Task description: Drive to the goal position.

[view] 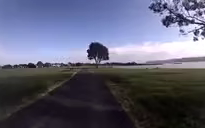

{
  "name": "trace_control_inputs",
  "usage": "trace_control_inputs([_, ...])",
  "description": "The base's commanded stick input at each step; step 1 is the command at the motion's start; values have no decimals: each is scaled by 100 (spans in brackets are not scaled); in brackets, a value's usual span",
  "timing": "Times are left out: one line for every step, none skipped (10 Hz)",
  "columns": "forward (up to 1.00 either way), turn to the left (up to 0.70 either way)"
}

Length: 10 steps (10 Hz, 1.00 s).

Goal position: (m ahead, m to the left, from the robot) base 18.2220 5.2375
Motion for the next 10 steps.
trace_control_inputs([45,27])
trace_control_inputs([45,27])
trace_control_inputs([45,27])
trace_control_inputs([45,27])
trace_control_inputs([45,0])
trace_control_inputs([45,0])
trace_control_inputs([45,0])
trace_control_inputs([45,0])
trace_control_inputs([45,0])
trace_control_inputs([45,0])
